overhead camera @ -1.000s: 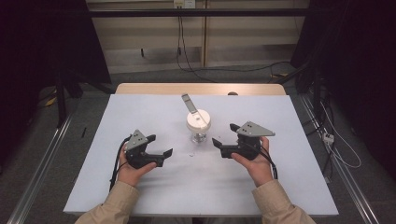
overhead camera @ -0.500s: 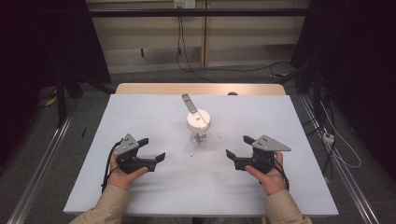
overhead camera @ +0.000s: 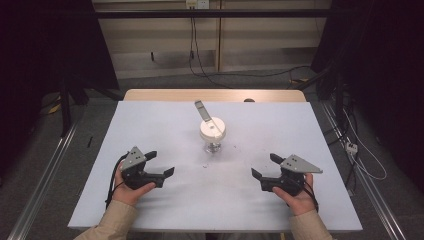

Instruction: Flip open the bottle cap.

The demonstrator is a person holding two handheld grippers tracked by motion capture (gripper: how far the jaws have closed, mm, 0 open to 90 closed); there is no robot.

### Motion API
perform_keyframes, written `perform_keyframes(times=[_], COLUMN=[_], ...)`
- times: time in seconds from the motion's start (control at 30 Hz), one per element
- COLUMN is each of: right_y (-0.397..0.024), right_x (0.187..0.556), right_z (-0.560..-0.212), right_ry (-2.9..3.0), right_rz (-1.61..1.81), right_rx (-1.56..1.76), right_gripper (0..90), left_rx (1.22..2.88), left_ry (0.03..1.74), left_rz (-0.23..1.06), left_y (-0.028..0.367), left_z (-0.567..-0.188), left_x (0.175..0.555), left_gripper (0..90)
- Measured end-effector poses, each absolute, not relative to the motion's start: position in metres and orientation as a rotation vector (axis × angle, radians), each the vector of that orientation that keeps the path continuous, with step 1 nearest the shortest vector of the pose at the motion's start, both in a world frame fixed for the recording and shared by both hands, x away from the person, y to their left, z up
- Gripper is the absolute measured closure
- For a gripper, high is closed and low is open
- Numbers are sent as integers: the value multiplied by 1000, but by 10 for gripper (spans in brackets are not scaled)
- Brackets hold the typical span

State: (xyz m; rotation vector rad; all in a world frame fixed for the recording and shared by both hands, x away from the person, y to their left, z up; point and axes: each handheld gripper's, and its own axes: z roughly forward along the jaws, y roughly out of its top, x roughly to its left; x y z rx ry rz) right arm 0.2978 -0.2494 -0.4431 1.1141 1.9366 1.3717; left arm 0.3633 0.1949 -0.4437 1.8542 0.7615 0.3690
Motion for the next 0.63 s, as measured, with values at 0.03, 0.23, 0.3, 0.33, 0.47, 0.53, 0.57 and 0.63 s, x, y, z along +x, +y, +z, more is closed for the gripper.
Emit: perform_keyframes(times=[0.03, 0.23, 0.3, 0.33, 0.47, 0.53, 0.57, 0.63], right_y=[-251, -261, -264, -265, -268, -268, -268, -268], right_x=[297, 291, 289, 288, 286, 286, 286, 287], right_z=[-444, -448, -449, -450, -451, -451, -451, -451], right_ry=[1940, 1931, 1931, 1931, 1926, 1924, 1925, 1923], right_rz=[1371, 1359, 1349, 1352, 1350, 1349, 1347, 1349], right_rx=[1115, 1128, 1131, 1133, 1136, 1136, 1137, 1139], right_gripper=[138, 137, 137, 137, 135, 134, 134, 132], left_rx=[1847, 1860, 1861, 1859, 1852, 1846, 1846, 1845], left_ry=[765, 766, 768, 771, 787, 795, 796, 799], left_rz=[371, 388, 391, 398, 400, 398, 398, 397], left_y=[195, 203, 207, 208, 213, 214, 214, 214], left_z=[-443, -444, -444, -444, -445, -445, -445, -445], left_x=[363, 362, 361, 361, 361, 361, 361, 362], left_gripper=[88, 89, 91, 91, 91, 91, 91, 91])
